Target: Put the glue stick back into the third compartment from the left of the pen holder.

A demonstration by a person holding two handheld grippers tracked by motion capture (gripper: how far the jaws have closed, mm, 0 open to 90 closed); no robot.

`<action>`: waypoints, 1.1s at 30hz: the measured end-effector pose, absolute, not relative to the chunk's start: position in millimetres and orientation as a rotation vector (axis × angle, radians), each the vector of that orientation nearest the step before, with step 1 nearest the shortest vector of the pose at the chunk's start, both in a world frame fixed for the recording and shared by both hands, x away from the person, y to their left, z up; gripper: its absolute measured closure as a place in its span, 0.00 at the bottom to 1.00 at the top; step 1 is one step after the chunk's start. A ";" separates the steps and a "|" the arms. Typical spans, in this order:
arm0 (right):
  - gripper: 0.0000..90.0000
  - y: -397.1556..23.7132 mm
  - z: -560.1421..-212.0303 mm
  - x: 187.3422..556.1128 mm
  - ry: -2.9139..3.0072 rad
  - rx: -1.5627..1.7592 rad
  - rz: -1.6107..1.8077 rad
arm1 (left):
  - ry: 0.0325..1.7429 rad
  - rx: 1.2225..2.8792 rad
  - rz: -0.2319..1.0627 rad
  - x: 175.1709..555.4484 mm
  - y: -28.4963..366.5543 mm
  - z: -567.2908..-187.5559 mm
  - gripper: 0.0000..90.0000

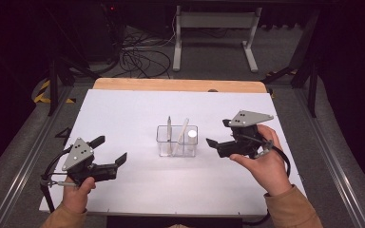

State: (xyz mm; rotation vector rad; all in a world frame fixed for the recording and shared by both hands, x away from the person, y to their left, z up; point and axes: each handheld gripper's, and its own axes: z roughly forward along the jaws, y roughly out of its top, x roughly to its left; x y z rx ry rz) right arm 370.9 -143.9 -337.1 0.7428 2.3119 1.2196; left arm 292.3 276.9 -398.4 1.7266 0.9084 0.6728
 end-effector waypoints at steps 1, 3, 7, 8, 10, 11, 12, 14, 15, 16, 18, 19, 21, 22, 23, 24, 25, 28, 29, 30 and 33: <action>0.20 -146.8 -338.9 369.4 2.297 0.745 1.220 | 0.907 1.731 0.674 292.0 277.5 -398.6 0.10; 0.20 -153.1 -342.8 367.1 2.269 0.736 1.246 | 0.908 1.734 0.683 291.5 277.9 -399.8 0.10; 0.20 -163.7 -351.5 361.3 2.231 0.709 1.322 | 0.913 1.730 0.688 290.6 278.8 -402.5 0.09; 0.20 -165.9 -353.7 359.5 2.220 0.693 1.331 | 0.913 1.730 0.682 290.1 279.4 -403.0 0.09; 0.20 -169.7 -358.2 356.0 2.210 0.672 1.351 | 0.914 1.732 0.685 289.7 280.6 -404.5 0.09; 0.20 -171.5 -360.7 354.6 2.208 0.667 1.355 | 0.919 1.732 0.682 289.3 280.6 -405.6 0.09; 0.20 -173.6 -363.4 353.6 2.207 0.663 1.347 | 0.921 1.733 0.686 289.1 280.7 -406.7 0.09; 0.20 -177.8 -369.2 351.4 2.206 0.658 1.323 | 0.919 1.737 0.696 288.2 280.9 -408.7 0.09; 0.20 -180.2 -371.9 350.2 2.202 0.653 1.329 | 0.917 1.739 0.700 287.7 281.2 -409.7 0.09; 0.20 -182.5 -374.5 348.8 2.198 0.651 1.341 | 0.918 1.739 0.696 287.1 281.3 -410.6 0.09; 0.20 -186.3 -379.5 346.1 2.189 0.649 1.360 | 0.915 1.740 0.700 286.3 282.0 -412.2 0.09; 0.20 -187.8 -381.8 344.8 2.185 0.645 1.369 | 0.913 1.738 0.705 285.9 282.4 -412.8 0.09; 0.20 -189.8 -386.0 342.4 2.173 0.642 1.391 | 0.910 1.737 0.706 284.7 283.1 -413.6 0.09; 0.20 -190.8 -388.0 341.6 2.169 0.640 1.395 | 0.907 1.737 0.706 284.2 283.6 -413.7 0.09; 0.20 -191.7 -389.9 340.7 2.166 0.642 1.400 | 0.905 1.737 0.707 283.7 283.9 -414.0 0.09; 0.20 -192.7 -391.6 339.8 2.168 0.641 1.392 | 0.905 1.736 0.712 283.2 284.2 -414.2 0.09; 0.20 -193.7 -393.7 339.1 2.166 0.642 1.396 | 0.902 1.738 0.718 282.9 284.6 -414.4 0.09; 0.20 -197.9 -402.4 337.6 2.147 0.656 1.429 | 0.899 1.742 0.720 282.4 285.1 -415.4 0.09; 0.20 -199.4 -405.8 337.8 2.143 0.667 1.435 | 0.899 1.742 0.717 282.2 285.2 -415.7 0.09; 0.20 -200.7 -408.8 338.3 2.149 0.680 1.433 | 0.896 1.746 0.714 282.0 285.5 -415.9 0.09; 0.20 -204.3 -416.9 337.8 2.158 0.700 1.435 | 0.898 1.743 0.715 281.3 285.9 -416.4 0.09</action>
